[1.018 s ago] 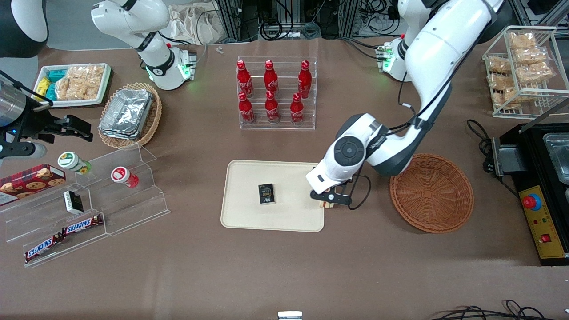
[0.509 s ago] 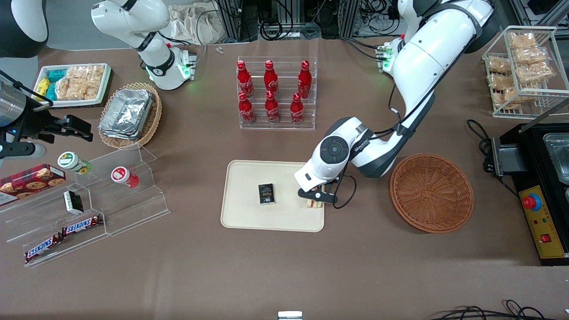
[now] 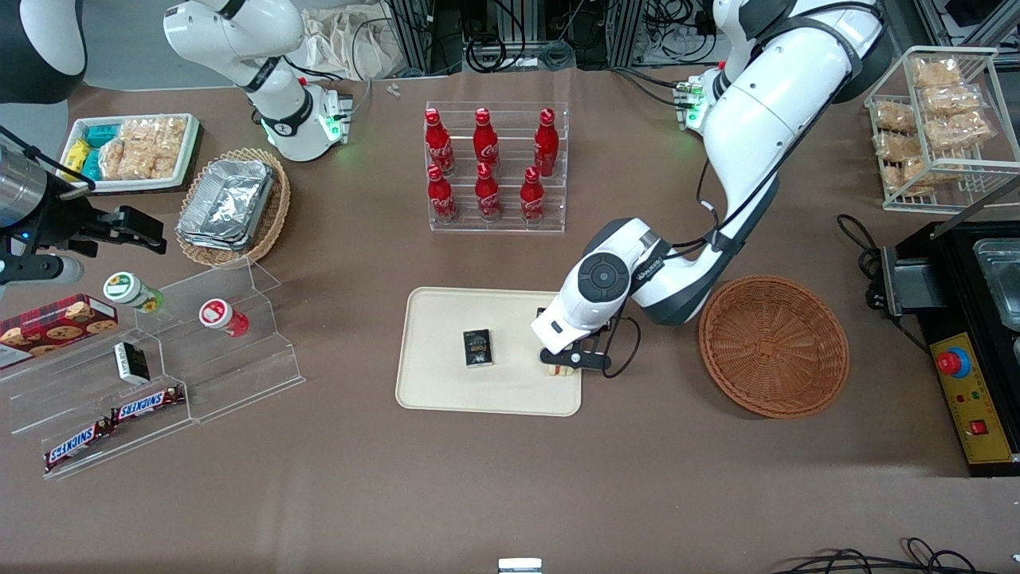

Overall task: Place sandwich from basket to tray
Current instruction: 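Carry the sandwich over the cream tray beside the black packet, then lower the sandwich onto the tray and open the left gripper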

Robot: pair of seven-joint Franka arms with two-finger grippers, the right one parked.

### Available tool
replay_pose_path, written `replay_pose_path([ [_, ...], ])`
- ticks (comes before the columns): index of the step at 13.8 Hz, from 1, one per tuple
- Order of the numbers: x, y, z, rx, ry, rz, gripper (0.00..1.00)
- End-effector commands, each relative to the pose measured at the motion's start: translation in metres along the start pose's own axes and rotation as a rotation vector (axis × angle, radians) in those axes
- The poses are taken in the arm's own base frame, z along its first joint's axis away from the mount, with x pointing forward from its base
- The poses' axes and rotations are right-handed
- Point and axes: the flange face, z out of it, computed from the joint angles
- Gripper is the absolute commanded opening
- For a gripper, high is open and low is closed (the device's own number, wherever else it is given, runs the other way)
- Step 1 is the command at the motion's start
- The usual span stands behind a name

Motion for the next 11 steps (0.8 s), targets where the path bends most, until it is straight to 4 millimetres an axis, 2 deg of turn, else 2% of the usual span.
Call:
replay_pose_path([
  [1, -0.005, -0.01, -0.045, 0.084, -0.007, -0.021, 1.0],
  [3, 0.005, -0.042, -0.064, 0.118, -0.022, -0.046, 1.0],
  [6, -0.005, -0.05, -0.111, 0.165, -0.018, -0.009, 1.0],
  [7, -0.009, -0.053, -0.132, 0.184, -0.007, 0.02, 0.99],
  [8, -0.003, -0.082, -0.155, 0.185, -0.006, 0.017, 0.99],
  [9, -0.001, -0.102, -0.173, 0.161, -0.016, 0.03, 0.99],
  [11, -0.007, -0.123, -0.211, 0.136, -0.02, 0.1, 0.99],
])
